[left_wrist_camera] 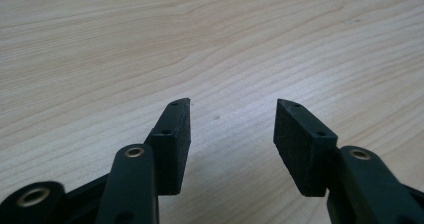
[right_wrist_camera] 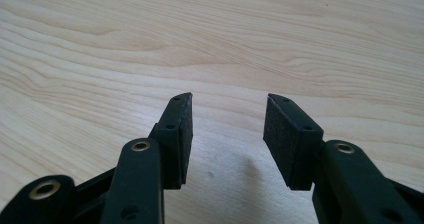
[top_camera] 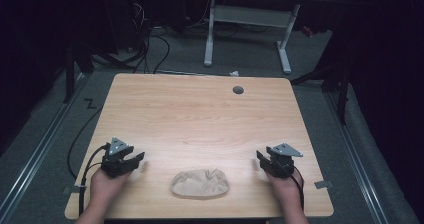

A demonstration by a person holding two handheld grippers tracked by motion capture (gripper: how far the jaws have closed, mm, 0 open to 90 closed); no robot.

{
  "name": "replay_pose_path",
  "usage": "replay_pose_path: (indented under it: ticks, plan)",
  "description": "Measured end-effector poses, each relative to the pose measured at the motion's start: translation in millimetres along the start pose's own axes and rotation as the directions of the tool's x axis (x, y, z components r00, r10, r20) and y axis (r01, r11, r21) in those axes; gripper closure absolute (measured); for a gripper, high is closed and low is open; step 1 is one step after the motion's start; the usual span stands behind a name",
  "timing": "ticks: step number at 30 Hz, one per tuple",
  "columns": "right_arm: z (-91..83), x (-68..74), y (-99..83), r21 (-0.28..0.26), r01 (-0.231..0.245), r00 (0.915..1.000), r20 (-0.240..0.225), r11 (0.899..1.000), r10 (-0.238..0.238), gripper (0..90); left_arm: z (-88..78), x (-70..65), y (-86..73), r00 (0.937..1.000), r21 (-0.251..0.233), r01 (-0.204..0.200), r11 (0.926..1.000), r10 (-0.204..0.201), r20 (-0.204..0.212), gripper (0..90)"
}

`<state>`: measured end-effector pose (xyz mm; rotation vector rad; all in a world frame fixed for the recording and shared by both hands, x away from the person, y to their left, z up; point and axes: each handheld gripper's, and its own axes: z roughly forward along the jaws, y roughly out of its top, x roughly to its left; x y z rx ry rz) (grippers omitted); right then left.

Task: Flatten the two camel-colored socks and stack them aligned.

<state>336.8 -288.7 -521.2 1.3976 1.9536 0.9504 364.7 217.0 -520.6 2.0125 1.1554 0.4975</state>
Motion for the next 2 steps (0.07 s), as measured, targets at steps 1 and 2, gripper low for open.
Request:
replay_pose_path:
  ticks: [1,2]
  plan:
    - [-0.9,1.2,0.7,-0.007,0.009,1.0000,-0.003,1.000,-0.009,54.5,-1.6,-1.7,0.1,0.9999,0.001,-0.011,0.9999,0.011,0.000,49.3]
    - [-2.4,3.3,1.4,-0.012,0.010,0.9999,-0.003,1.000,-0.010,54.6,-3.7,-3.4,1.1,0.9998,-0.005,-0.017,0.9998,0.017,0.003,49.4]
